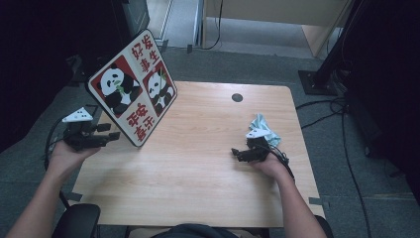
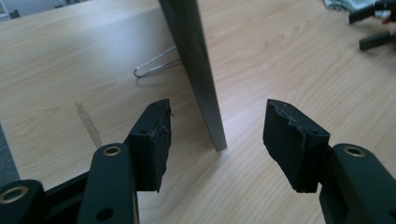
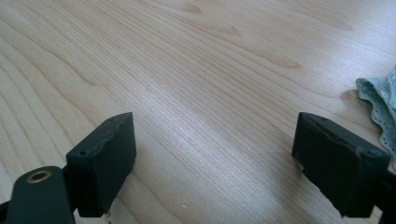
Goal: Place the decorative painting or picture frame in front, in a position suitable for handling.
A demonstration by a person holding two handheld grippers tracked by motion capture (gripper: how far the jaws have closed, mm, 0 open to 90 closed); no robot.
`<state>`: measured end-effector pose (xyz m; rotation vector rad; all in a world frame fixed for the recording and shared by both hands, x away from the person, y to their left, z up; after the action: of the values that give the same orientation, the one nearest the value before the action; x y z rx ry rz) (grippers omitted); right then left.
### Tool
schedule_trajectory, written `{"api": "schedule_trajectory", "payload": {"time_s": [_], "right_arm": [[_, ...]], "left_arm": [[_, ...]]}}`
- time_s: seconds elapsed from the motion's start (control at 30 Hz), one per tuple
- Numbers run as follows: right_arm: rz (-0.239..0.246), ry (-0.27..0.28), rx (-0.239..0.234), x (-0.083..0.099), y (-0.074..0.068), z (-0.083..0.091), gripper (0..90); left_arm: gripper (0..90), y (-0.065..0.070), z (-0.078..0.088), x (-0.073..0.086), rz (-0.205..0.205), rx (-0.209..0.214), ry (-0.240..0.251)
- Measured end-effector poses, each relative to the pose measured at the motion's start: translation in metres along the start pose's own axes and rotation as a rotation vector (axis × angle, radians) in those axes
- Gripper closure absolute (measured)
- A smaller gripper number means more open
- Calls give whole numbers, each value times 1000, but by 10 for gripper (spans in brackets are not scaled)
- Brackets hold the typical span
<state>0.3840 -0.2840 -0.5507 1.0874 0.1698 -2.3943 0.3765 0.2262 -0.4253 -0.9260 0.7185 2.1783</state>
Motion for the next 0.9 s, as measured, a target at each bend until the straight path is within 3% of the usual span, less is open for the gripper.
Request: {"api": "schedule_trajectory", "payload": {"time_s": [0.13, 0.5, 0.77, 0.9], "right_arm": [[0, 0, 0, 0, 0, 0, 135], [-2, -2, 0, 0, 0, 0, 135], [-2, -3, -1, 0, 0, 0, 135], [0, -3, 0, 0, 0, 0, 135]], "left_arm": [[414, -1, 3, -15, -15, -8, 13], [412, -14, 13, -53, 28, -3, 70], [441, -18, 18, -78, 10, -1, 52], [452, -21, 22, -90, 23, 1, 66]]}}
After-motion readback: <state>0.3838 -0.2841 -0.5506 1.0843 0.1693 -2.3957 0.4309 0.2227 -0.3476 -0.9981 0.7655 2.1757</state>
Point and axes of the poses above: each handheld gripper's, and its own axes: z roughly backward along the jaws, x roughly out of its underside, y roughly to its right, the point moved 4 cm from there along -z, roughly forward along the jaws, and after that the axes turned 10 degrees about x, right-handed, at the moved point
